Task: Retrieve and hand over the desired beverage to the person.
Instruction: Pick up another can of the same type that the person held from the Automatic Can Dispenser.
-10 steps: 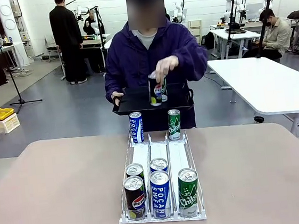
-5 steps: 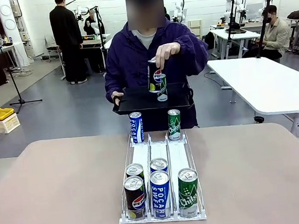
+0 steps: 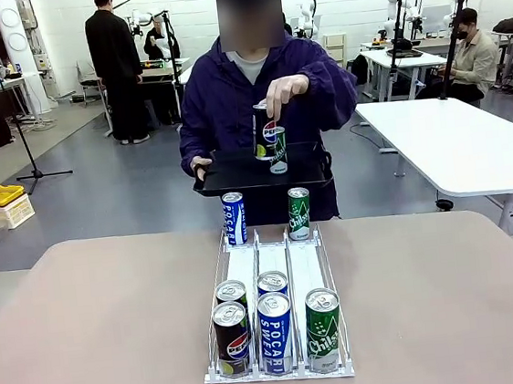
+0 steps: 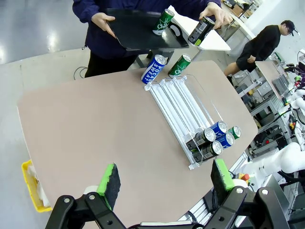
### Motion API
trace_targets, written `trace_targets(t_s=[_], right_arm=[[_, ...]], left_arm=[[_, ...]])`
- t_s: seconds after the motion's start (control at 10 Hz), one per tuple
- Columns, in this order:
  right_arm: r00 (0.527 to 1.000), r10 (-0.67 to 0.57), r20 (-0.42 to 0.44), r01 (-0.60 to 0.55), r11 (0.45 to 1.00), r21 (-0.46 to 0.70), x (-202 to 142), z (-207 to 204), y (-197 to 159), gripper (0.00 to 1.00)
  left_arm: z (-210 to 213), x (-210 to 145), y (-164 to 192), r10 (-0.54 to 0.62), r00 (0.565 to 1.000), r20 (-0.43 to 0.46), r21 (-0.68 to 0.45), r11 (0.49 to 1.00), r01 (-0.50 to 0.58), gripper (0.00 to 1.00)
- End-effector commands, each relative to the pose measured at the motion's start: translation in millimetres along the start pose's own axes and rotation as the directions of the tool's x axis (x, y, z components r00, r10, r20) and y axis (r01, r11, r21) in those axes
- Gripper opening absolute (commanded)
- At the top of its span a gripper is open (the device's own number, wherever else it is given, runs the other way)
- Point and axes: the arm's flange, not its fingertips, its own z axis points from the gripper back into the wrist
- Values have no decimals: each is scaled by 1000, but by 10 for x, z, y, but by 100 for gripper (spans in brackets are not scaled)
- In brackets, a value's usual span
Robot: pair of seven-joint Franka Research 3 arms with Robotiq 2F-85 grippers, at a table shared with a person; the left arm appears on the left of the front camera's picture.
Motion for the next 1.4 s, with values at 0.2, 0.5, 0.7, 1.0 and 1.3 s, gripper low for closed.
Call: trace_targets(t_s=[0.2,0.5,0.7,1.0,1.3], right_arm=[[1000,17,25,-17,1000,14,12,-8,-12,100],[1000,17,25,-17,1000,14,12,-8,-12,100],[1000,17,25,-17,1000,14,12,-8,-12,100],[1000,17,25,-17,1000,14,12,-8,-12,100],[1000,17,25,-17,1000,14,12,-8,-12,100]], left_arm=[[-2,-11,11,-16,1000,15,-14,1000,16,100],[-2,-11,11,-16,1000,15,-14,1000,16,100],[-2,-11,11,-16,1000,15,-14,1000,16,100],[-2,-11,11,-16,1000,15,-14,1000,16,100],[-2,-11,11,-16,1000,15,-14,1000,16,100]])
